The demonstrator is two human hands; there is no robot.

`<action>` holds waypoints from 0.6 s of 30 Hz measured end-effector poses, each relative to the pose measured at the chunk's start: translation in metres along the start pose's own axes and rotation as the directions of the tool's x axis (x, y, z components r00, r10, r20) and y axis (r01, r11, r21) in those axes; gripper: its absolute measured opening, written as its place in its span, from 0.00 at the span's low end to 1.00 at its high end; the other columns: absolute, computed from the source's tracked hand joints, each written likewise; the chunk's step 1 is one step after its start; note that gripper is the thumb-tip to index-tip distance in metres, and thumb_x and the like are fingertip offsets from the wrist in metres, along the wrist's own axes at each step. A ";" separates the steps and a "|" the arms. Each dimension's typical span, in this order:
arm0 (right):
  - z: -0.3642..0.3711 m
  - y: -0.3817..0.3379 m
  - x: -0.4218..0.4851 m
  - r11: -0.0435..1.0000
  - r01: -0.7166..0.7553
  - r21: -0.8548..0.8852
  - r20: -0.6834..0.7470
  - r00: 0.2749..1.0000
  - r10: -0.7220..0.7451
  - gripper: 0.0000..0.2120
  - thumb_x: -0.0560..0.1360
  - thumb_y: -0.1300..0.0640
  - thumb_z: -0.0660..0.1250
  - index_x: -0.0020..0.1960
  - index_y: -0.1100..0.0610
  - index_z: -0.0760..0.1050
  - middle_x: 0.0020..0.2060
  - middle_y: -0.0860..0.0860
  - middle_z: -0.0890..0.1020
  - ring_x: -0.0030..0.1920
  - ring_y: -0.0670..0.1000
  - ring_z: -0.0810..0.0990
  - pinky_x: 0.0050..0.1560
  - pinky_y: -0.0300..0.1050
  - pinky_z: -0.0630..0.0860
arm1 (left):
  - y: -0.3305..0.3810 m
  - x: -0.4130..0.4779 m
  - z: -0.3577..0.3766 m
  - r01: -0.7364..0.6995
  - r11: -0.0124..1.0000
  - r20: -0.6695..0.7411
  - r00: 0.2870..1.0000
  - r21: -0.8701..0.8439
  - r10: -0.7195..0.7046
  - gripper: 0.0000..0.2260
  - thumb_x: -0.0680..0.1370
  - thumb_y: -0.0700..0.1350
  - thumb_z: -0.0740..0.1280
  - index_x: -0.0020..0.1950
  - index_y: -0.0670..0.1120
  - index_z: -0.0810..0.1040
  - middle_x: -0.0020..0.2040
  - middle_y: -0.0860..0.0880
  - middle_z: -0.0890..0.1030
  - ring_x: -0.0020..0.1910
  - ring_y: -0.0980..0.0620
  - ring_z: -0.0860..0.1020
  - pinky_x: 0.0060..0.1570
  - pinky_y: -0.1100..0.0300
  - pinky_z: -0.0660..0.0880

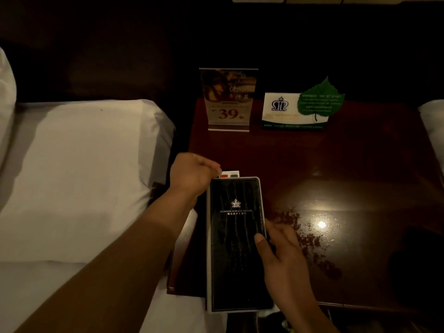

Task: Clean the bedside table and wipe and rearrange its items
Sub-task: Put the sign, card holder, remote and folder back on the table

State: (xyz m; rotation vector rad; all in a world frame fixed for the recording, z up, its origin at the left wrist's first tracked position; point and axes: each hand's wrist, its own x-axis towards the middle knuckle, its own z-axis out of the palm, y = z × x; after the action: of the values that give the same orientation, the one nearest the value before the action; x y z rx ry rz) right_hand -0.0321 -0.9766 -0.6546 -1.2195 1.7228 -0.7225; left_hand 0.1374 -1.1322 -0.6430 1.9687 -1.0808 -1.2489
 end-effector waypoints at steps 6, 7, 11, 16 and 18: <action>0.003 0.004 0.000 0.999 -0.025 0.021 -0.013 1.000 0.026 0.16 0.79 0.52 0.62 0.61 0.32 0.72 0.52 0.33 0.70 0.52 0.36 0.74 0.50 0.33 0.72 | -0.006 0.003 0.001 0.027 0.997 -0.008 1.000 -0.073 -0.028 0.13 0.70 0.37 0.77 0.29 0.52 0.84 0.41 0.50 0.86 0.48 0.51 0.84 0.58 0.49 0.80; 0.004 0.005 0.000 0.999 -0.027 0.022 -0.017 0.999 0.027 0.16 0.79 0.51 0.62 0.62 0.34 0.73 0.52 0.33 0.70 0.52 0.36 0.74 0.51 0.34 0.72 | -0.006 0.002 0.001 0.028 0.996 -0.004 1.000 -0.084 -0.028 0.14 0.70 0.37 0.77 0.28 0.52 0.84 0.41 0.50 0.86 0.48 0.51 0.84 0.58 0.49 0.80; 0.003 0.004 0.000 0.999 -0.037 0.039 -0.018 0.999 0.037 0.16 0.79 0.51 0.62 0.64 0.36 0.73 0.52 0.33 0.71 0.52 0.36 0.75 0.52 0.36 0.74 | -0.007 -0.008 -0.001 -0.028 0.993 -0.004 1.000 -0.116 0.028 0.09 0.73 0.40 0.75 0.37 0.54 0.85 0.44 0.52 0.86 0.49 0.55 0.83 0.60 0.52 0.79; -0.006 -0.002 -0.001 0.999 -0.043 0.013 -0.004 0.999 0.043 0.16 0.78 0.51 0.63 0.65 0.39 0.73 0.51 0.36 0.74 0.51 0.36 0.75 0.54 0.40 0.76 | -0.042 -0.075 -0.018 0.013 0.981 -0.090 0.995 -0.195 -0.031 0.08 0.79 0.46 0.68 0.55 0.58 0.81 0.54 0.54 0.84 0.54 0.56 0.81 0.62 0.49 0.77; -0.007 -0.004 -0.002 0.994 -0.010 -0.111 -0.019 1.000 0.008 0.17 0.79 0.50 0.61 0.66 0.40 0.72 0.53 0.37 0.74 0.51 0.37 0.75 0.53 0.39 0.74 | -0.061 -0.113 -0.012 0.041 0.988 -0.036 0.998 -0.150 -0.047 0.12 0.80 0.46 0.67 0.60 0.60 0.79 0.57 0.55 0.82 0.57 0.58 0.80 0.63 0.51 0.76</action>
State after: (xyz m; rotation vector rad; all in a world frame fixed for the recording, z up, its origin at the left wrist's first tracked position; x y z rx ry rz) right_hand -0.0367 -0.9765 -0.6477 -1.2830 1.8030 -0.6420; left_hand 0.1412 -1.0034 -0.6345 1.9044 -0.9020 -1.2705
